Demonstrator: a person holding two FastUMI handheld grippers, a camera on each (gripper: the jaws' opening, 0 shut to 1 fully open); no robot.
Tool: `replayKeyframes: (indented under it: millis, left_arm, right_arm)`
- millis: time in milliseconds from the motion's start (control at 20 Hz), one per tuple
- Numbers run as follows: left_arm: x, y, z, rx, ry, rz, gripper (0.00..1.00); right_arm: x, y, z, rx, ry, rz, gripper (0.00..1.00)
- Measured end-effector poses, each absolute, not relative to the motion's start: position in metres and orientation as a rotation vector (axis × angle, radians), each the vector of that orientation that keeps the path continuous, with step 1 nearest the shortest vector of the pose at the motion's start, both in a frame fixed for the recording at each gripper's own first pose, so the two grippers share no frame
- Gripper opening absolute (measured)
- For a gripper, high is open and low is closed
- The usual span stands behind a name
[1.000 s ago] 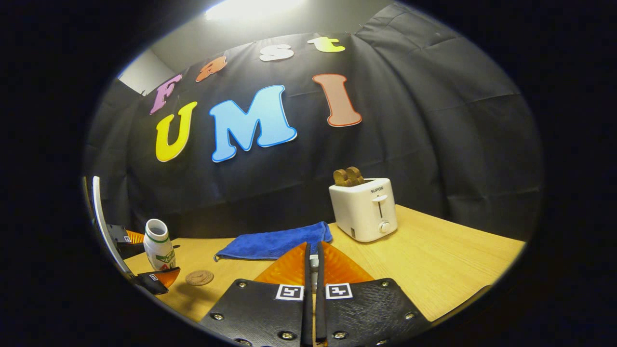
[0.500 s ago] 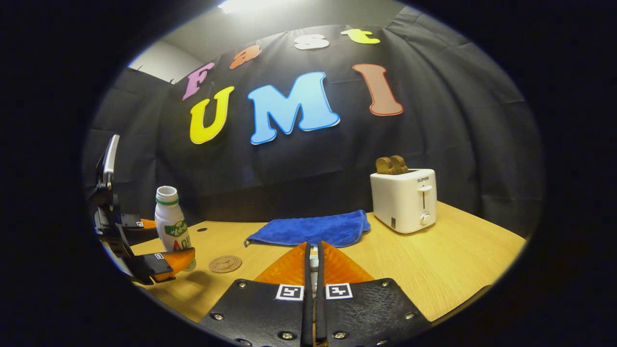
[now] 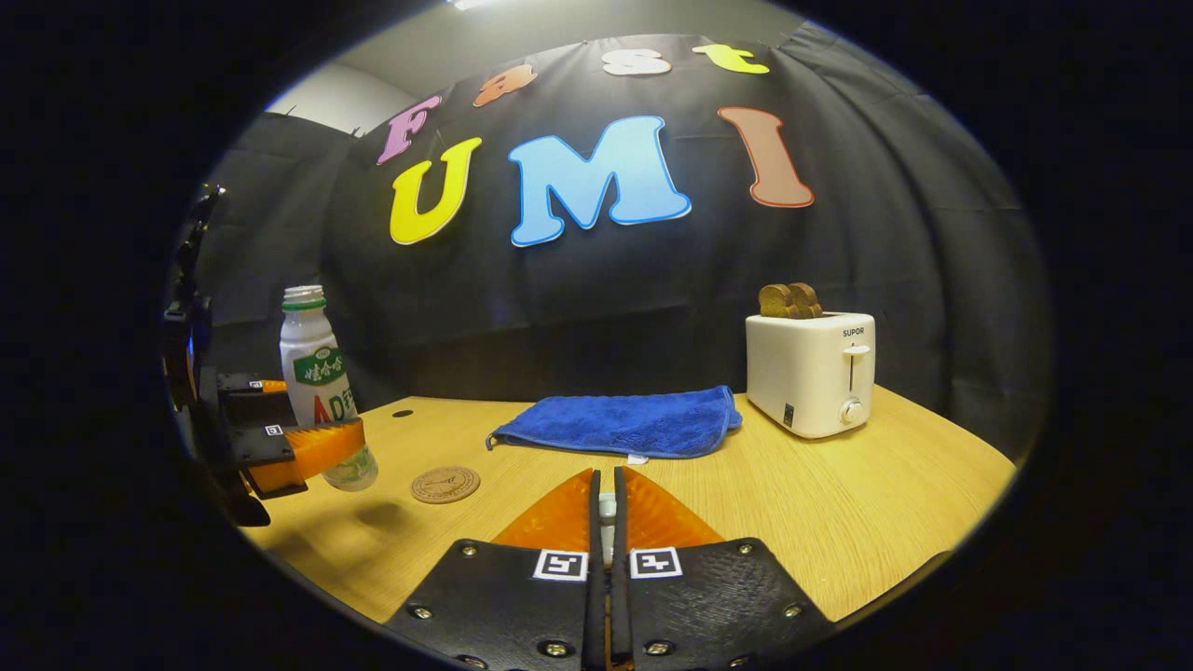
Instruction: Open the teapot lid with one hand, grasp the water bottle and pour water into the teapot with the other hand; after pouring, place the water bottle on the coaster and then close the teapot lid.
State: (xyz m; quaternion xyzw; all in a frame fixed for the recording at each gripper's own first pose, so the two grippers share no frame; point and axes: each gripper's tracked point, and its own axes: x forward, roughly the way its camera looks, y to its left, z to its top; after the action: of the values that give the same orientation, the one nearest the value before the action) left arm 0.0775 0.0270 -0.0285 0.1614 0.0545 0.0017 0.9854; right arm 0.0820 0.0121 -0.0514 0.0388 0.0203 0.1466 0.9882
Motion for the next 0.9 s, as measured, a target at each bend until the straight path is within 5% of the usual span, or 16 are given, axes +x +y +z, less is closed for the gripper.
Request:
replayKeyframes:
  millis: [100,200,300,350,900]
  left_arm:
    - [0.077,0.027,-0.024,0.306,0.101,0.0,0.75]
    - [0.079,0.028,-0.022,0.289,0.096,-0.002,0.88]
    - [0.083,0.029,-0.019,0.269,0.095,-0.003,0.82]
    - [0.087,0.029,-0.017,0.258,0.094,-0.004,0.88]
    - [0.147,0.034,-0.025,0.089,0.134,-0.041,0.88]
  right_arm:
    - [0.083,0.014,-0.055,0.072,0.05,0.297,0.02]
    - [0.084,0.014,-0.058,0.063,0.059,0.295,0.02]
    - [0.085,0.015,-0.061,0.057,0.069,0.292,0.02]
    - [0.085,0.015,-0.063,0.055,0.075,0.29,0.02]
    - [0.085,0.015,-0.066,0.062,0.079,0.289,0.02]
